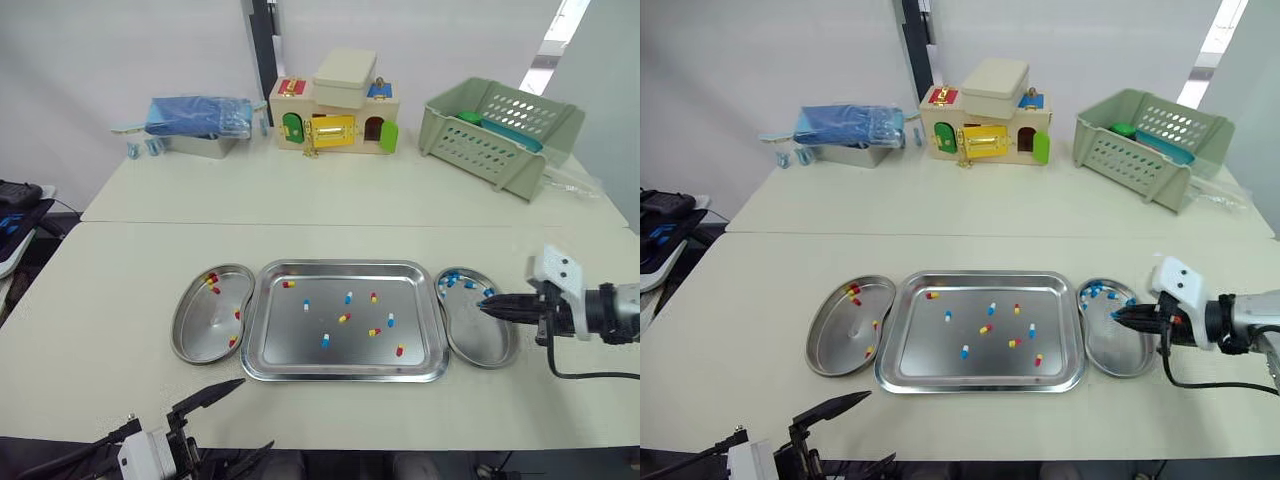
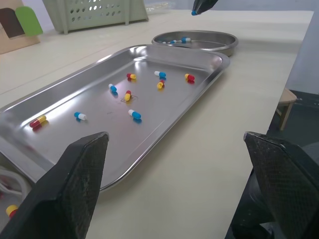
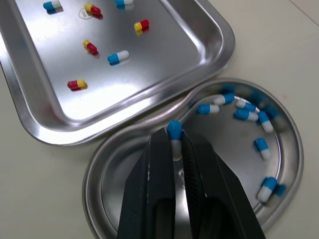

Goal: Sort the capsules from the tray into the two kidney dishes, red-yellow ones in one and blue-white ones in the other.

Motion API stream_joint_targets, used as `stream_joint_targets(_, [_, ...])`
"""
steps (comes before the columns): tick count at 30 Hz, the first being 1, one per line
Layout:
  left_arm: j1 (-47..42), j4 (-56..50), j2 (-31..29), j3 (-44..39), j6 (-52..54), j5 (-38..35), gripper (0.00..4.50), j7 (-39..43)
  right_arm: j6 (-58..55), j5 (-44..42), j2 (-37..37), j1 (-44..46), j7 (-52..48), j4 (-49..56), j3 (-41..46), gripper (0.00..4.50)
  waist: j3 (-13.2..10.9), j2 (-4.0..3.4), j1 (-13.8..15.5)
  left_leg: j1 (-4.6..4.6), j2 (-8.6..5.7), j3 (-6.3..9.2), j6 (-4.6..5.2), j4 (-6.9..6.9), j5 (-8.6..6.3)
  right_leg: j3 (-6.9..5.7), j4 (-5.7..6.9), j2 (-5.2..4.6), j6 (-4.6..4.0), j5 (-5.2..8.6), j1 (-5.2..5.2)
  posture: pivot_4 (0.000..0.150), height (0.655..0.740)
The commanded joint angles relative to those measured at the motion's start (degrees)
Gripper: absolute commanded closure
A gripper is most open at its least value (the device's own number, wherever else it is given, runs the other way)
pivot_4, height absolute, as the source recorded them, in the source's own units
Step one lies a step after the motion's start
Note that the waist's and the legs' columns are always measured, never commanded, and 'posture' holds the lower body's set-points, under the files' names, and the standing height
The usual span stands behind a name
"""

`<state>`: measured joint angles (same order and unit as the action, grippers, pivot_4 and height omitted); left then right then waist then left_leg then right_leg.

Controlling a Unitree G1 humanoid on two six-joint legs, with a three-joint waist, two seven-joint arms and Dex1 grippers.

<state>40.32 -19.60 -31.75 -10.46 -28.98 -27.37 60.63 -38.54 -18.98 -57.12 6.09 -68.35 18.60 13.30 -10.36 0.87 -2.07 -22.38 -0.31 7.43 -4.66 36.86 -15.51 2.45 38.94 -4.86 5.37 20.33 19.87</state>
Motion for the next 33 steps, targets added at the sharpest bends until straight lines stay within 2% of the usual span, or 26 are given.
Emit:
stream_joint_targets(1, [1.0,-1.2,0.0,-0.3,0.3,-1.0,0.0,-0.2,3.2,0.2,-0.8,-1.3,1.0,-1.0,1.1,4.49,0.0,0.01,0.1,0.0,0.0,0.0,0.0,0.0,0.0,0.0,-0.02,0.0,0.0,0.0,-0.03,0.15,0.74])
stream_joint_targets(2, [1.0,-1.4,0.0,-0.4,0.3,-1.0,0.0,-0.4,3.7,0.1,-0.7,-1.3,1.1,-1.4,1.0,4.49,0.0,0.01,0.0,0.0,-0.01,-0.01,0.0,0.01,0.0,0.01,-0.02,-0.01,0.0,0.0,-0.04,0.15,0.74])
stream_joint_targets(4, [1.3,-1.6,0.0,-0.7,0.4,-1.0,0.0,-0.7,4.4,-0.1,-0.8,-1.0,1.5,-2.2,0.4,3.73,0.0,0.01,0.1,0.04,-0.01,0.0,0.0,0.02,0.0,0.0,-0.03,-0.02,0.0,0.0,-0.09,0.15,0.74])
stream_joint_targets(10, [2.3,-2.5,0.3,-1.4,0.6,-0.8,0.0,-1.7,5.4,-0.8,-1.5,-0.2,1.4,-3.8,0.1,2.37,0.0,0.01,0.1,0.06,-0.01,0.02,0.0,0.01,0.0,-0.03,-0.06,-0.02,0.0,0.0,-0.15,0.15,0.74])
stream_joint_targets(18, [2.6,-3.4,0.6,-1.6,2.0,-0.1,0.0,-3.8,7.6,-2.6,-2.7,-4.0,-0.9,-5.9,4.9,0.02,0.0,0.04,0.3,0.07,-0.02,0.03,0.0,0.02,0.0,-0.04,-0.09,-0.02,0.01,0.0,-0.2,0.15,0.74])
stream_joint_targets(24, [1.8,-4.0,-0.2,-3.9,4.3,-0.3,0.0,-6.0,10.2,-6.1,-1.3,-7.5,-2.4,-9.1,11.9,0.02,0.0,0.04,0.3,0.12,-0.02,0.03,0.0,0.02,0.0,-0.05,-0.12,-0.02,0.01,0.0,-0.27,0.15,0.74])
stream_joint_targets(26, [2.2,-5.5,-2.1,-6.6,9.2,-1.7,0.0,-7.8,13.5,-5.8,-1.3,-9.0,-3.4,-11.1,14.2,0.02,0.0,0.06,0.3,0.19,-0.01,0.01,0.0,0.01,0.0,-0.04,-0.1,-0.01,0.01,0.0,-0.29,0.15,0.74])
stream_joint_targets(31, [4.0,-9.0,-8.4,-19.3,23.9,-9.3,0.0,-11.9,16.8,-6.0,-2.2,-14.0,-7.1,-16.3,19.7,0.02,-0.1,0.17,0.3,0.42,0.0,0.04,0.01,-0.04,-0.01,-0.06,-0.16,0.0,0.01,0.02,-0.54,0.15,0.74])
stream_joint_targets(33, [2.8,-6.4,-12.2,-26.3,30.2,-12.5,0.0,-12.2,18.0,-6.0,-2.1,-15.1,-7.8,-17.5,20.6,0.02,-0.1,0.16,0.3,0.47,0.0,0.03,0.01,-0.05,-0.01,-0.06,-0.15,0.0,0.01,0.02,-0.57,0.15,0.74])
